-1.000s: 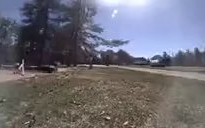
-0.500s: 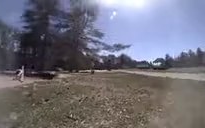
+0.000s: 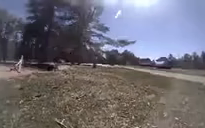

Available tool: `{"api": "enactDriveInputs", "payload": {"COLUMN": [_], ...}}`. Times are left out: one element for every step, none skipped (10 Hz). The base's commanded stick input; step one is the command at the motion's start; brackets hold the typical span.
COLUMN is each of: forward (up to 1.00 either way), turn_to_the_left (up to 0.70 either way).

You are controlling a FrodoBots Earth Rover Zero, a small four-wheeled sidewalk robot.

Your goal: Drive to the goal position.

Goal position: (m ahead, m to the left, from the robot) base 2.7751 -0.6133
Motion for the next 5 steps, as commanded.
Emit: {"api": "enactDriveInputs", "payload": {"forward": [0.69, 0.69, 0.69, 0.69, 0.69], "turn_to_the_left": [0.06, 0.06, 0.06, 0.06, 0.06]}}
